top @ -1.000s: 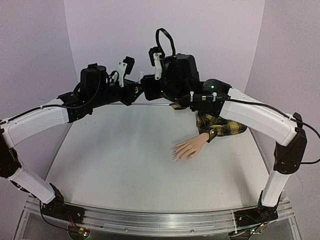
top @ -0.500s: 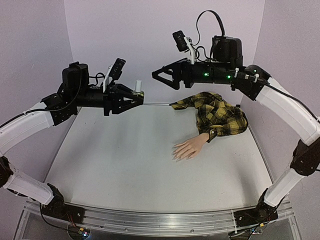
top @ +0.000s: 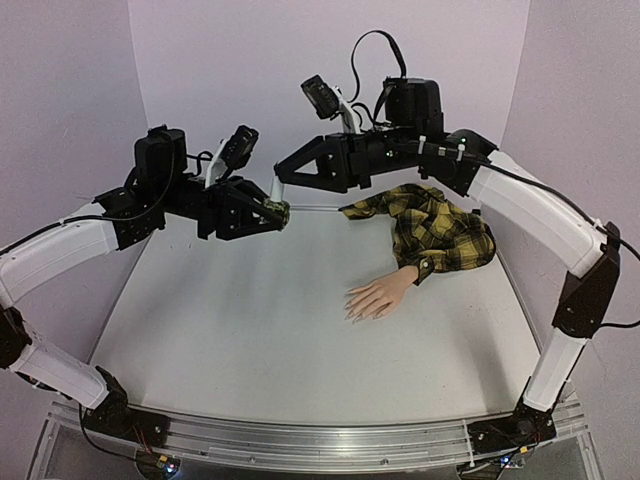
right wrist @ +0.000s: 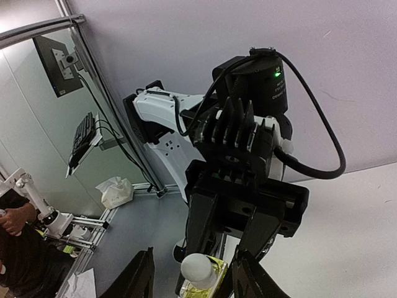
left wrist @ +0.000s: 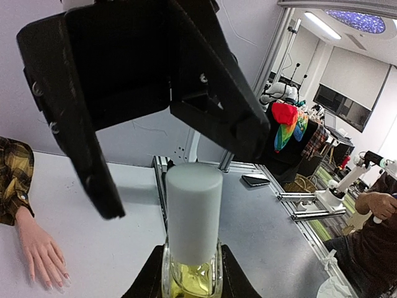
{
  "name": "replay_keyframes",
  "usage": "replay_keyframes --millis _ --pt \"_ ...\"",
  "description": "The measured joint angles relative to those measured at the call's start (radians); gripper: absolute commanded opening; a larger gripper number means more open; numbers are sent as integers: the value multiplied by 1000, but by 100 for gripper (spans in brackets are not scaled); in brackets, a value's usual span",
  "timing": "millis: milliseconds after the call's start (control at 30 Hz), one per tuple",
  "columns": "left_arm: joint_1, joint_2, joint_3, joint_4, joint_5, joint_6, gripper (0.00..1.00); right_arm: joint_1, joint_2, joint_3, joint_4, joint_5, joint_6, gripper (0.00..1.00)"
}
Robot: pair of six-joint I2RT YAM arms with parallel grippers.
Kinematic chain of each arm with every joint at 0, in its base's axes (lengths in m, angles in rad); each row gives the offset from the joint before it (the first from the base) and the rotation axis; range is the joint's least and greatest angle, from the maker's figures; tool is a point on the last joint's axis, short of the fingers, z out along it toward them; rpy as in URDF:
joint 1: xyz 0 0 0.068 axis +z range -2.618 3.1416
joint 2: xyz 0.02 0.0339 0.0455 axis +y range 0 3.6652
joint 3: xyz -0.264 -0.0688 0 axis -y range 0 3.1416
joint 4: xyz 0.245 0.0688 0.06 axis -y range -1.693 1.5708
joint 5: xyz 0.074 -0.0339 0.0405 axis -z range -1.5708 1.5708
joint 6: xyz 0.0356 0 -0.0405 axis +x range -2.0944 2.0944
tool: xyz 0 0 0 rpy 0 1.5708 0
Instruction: Paint the nails
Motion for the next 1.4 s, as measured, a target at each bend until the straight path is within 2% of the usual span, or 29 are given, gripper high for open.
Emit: replay_keyframes --millis 167,333,467,667,867,1033,1233,1333,1400 --pt "0 0 2 27 14 -15 0 0 24 4 9 -32 17 38" --pt "0 7 4 36 19 -20 0 3 37 12 16 -44 26 35" --pt "0 25 11 38 18 -21 0 5 38 12 21 -52 31 28" --pt "0 33 17 42 18 -23 0 7 42 14 23 -60 37 35" --pt "0 34 22 48 18 -27 0 9 42 14 25 -63 34 20" --pt "-2 35 33 52 4 -48 0 8 42 13 43 -52 4 2" --pt "0 35 55 -7 -102 -46 0 -7 26 -26 82 16 -24 0" --pt "-3 35 56 -50 -237 -25 0 -14 -2 -73 88 137 -21 0" --pt "-7 35 57 -77 -398 -12 0 -16 -18 -103 94 271 -17 0"
